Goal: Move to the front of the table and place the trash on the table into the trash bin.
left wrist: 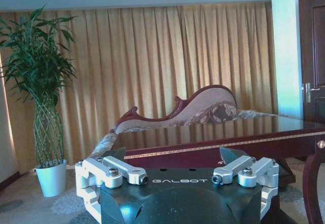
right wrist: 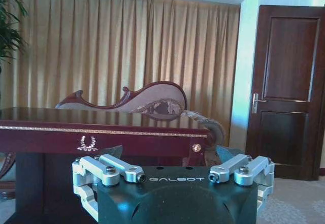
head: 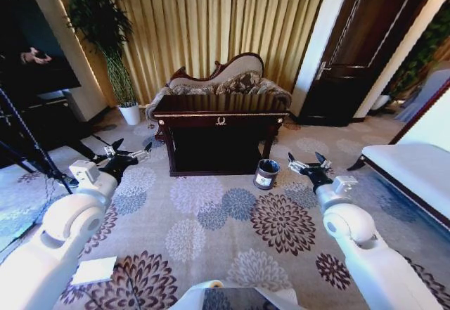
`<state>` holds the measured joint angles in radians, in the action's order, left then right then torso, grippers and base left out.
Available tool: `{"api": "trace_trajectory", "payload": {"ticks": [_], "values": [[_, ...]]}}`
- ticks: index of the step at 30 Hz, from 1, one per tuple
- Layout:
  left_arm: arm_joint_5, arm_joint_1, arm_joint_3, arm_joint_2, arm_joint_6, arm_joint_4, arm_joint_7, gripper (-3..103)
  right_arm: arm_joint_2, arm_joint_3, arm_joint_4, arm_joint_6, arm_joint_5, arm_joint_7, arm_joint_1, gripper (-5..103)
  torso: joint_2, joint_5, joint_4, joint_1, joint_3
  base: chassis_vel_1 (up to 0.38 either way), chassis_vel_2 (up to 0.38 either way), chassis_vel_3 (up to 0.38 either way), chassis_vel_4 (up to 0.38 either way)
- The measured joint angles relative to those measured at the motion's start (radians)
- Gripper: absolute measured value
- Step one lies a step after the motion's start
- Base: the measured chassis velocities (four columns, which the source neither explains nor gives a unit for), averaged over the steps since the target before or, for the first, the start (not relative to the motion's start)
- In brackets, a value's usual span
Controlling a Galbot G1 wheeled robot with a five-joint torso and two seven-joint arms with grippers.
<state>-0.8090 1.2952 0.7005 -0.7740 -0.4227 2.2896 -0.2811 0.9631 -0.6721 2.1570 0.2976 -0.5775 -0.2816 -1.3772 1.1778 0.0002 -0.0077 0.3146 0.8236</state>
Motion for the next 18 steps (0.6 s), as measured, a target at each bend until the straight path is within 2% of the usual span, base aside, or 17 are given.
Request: {"api": "trace_trajectory", "payload": {"ticks": [7,14,18], "values": [[-0.003,0.003,-0.002,-0.008,0.034,-0.007,-0.008,100,-0.001,0.008,-0.005,-0.018,0.003,-0.004,0.003,100,0.0,-0.0002,0.0002,0.0,0.0,0.0,0.0,0.0,0.0],[-0.023,0.001,-0.002,-0.011,0.037,-0.004,-0.029,100,0.001,0.019,0.0,-0.022,-0.004,-0.007,0.012,100,0.0,-0.0002,0.0003,0.0,0.0,0.0,0.0,0.0,0.0],[-0.029,0.0,0.0,-0.014,0.042,-0.001,-0.031,100,0.001,0.025,0.005,-0.022,-0.005,-0.034,0.017,100,0.0,-0.0002,0.0003,0.0,0.0,0.0,0.0,0.0,0.0]]}}
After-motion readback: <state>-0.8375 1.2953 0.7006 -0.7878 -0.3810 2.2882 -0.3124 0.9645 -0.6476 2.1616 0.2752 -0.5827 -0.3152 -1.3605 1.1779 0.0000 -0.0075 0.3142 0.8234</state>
